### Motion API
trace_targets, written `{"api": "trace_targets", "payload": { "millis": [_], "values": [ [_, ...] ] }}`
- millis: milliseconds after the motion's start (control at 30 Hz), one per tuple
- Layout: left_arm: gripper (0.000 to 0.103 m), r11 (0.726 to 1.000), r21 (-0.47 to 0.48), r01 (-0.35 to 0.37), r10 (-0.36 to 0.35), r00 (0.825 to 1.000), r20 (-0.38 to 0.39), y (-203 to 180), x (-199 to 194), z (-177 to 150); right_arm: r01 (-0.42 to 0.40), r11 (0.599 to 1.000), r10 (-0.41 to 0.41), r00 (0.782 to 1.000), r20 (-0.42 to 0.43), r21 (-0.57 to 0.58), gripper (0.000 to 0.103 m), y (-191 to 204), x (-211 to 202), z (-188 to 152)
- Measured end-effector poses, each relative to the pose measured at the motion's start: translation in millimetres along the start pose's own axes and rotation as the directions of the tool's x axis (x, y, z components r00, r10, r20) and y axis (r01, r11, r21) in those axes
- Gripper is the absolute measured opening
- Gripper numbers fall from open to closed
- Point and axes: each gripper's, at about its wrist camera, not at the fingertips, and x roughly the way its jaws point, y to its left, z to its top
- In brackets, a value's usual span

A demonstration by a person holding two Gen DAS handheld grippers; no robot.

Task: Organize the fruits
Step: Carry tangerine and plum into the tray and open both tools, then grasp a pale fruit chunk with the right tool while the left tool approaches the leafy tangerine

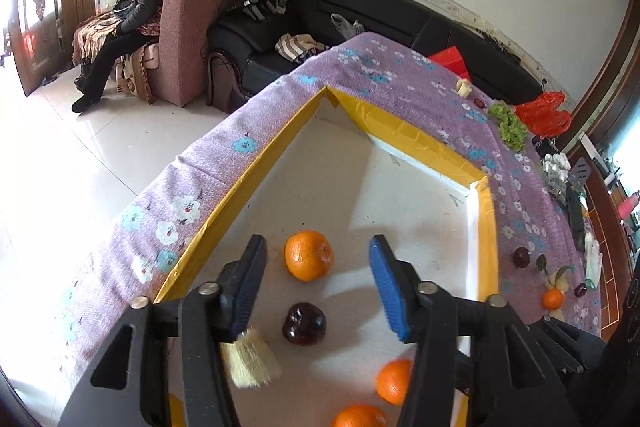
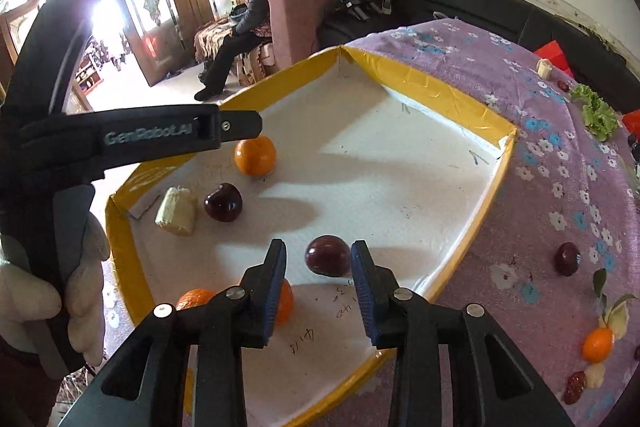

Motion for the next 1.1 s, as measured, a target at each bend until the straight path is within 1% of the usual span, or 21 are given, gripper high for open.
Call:
{"api": "trace_targets", "payload": {
  "millis": [67,133,200,233,300,367,433,500,567,633,667,700,767,833,967,1100],
  "values": [
    [0.068,1.000,-0.006,-0.001,0.001,1.000,0.031,-6.1,-18.0,-4.3,-0.002,1.000,0.002,1.000,0.021,0.015,0.042,-4.1,-11.0,-2.4],
    [0.083,1.000,-0.009,-0.008,0.008,0.998,0.062,-15.1,-35.9,-10.1,0.000,0.999,-0.002,0.999,0.038,0.033,0.044,-9.1,-22.3,-6.0],
    [0.087,1.000,0.000,-0.002,0.002,0.996,0.092,-26.6,-51.2,-16.9,0.004,0.999,-0.007,0.998,0.059,0.055,0.048,-16.5,-34.5,-12.1],
    [0.089,1.000,0.006,0.011,-0.012,0.995,0.104,-32.9,-58.1,-21.6,0.008,0.998,-0.012,0.998,0.067,0.064,0.048,-19.9,-40.1,-15.6],
    [0.092,0.999,0.010,0.040,-0.041,0.993,0.113,-47.0,-69.0,-31.7,0.020,0.996,-0.027,0.996,0.081,0.092,0.051,-30.0,-51.6,-23.9],
    [0.092,0.997,0.008,0.079,-0.079,0.990,0.118,-58.1,-78.1,-41.9,0.029,0.992,-0.040,0.995,0.093,0.121,0.052,-43.4,-62.5,-33.3],
    [0.092,0.992,0.010,0.128,-0.128,0.986,0.107,-70.2,-84.3,-53.5,0.050,0.987,-0.066,0.992,0.106,0.151,0.052,-62.0,-76.0,-44.0],
    [0.092,0.985,0.004,0.171,-0.171,0.981,0.090,-80.6,-86.4,-64.5,0.082,0.975,-0.108,0.987,0.120,0.205,0.052,-89.4,-94.5,-57.7],
    [0.092,0.978,-0.009,0.209,-0.207,0.976,0.069,-90.4,-82.7,-73.9,0.113,0.956,-0.151,0.980,0.126,0.270,0.052,-121.6,-111.5,-69.3],
    [0.092,0.969,-0.001,0.247,-0.247,0.968,0.035,-103.6,-75.2,-84.5,0.158,0.923,-0.212,0.970,0.122,0.350,0.052,-157.4,-129.5,-82.3],
    [0.092,0.968,0.010,0.249,-0.249,0.968,0.022,-109.1,-72.1,-87.6,0.176,0.899,-0.241,0.963,0.117,0.402,0.052,-179.5,-139.1,-90.6],
    [0.092,0.970,0.026,0.243,-0.243,0.970,0.010,-115.4,-67.7,-91.2,0.180,0.882,-0.253,0.961,0.115,0.434,0.052,-193.6,-144.9,-96.5],
    [0.092,0.973,0.053,0.226,-0.226,0.974,-0.006,-126.3,-60.5,-97.7,0.180,0.850,-0.264,0.959,0.104,0.494,0.052,-222.6,-152.8,-106.6],
    [0.092,0.973,0.061,0.224,-0.223,0.975,-0.018,-131.8,-55.5,-100.7,0.170,0.832,-0.258,0.961,0.097,0.528,0.052,-239.1,-151.9,-110.1],
    [0.092,0.976,0.067,0.209,-0.207,0.978,-0.034,-136.5,-49.3,-103.8,0.142,0.829,-0.221,0.972,0.084,0.541,0.052,-258.3,-130.8,-103.6],
    [0.092,0.979,0.070,0.194,-0.192,0.981,-0.029,-135.4,-48.8,-104.2,0.166,0.833,-0.223,0.974,0.046,0.528,0.052,-266.5,-100.1,-89.7]
  ]
}}
